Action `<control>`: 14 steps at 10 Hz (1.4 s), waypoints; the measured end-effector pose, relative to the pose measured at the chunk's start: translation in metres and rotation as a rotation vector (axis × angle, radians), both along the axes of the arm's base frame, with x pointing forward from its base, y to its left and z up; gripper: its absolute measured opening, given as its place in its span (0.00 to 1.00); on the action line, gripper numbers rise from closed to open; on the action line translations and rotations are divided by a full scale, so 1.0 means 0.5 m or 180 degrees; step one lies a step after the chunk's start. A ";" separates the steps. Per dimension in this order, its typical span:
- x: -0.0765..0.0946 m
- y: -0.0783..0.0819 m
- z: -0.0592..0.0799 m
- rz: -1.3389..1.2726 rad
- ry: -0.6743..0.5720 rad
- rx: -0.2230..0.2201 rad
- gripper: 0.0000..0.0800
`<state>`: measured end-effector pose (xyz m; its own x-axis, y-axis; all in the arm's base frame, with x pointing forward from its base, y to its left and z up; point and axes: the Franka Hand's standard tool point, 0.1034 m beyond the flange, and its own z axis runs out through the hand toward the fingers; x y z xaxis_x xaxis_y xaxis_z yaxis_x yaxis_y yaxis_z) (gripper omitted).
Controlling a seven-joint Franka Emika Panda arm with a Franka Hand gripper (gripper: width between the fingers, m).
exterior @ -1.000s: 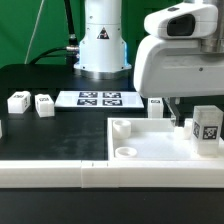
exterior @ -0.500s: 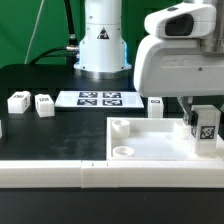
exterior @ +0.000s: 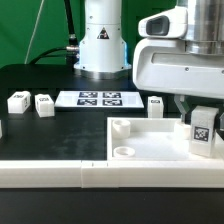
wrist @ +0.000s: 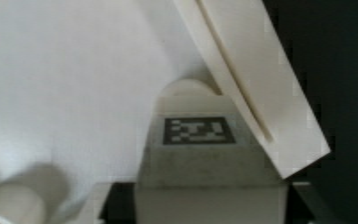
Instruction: Assemble one leg
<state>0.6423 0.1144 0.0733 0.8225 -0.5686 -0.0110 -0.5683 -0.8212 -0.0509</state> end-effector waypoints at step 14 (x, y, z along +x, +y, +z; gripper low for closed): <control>-0.007 -0.002 -0.003 -0.2379 0.0132 0.0161 0.79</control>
Offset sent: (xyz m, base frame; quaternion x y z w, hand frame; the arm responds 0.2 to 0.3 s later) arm -0.0099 -0.0065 -0.0023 -0.0072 0.0223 0.3773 0.9258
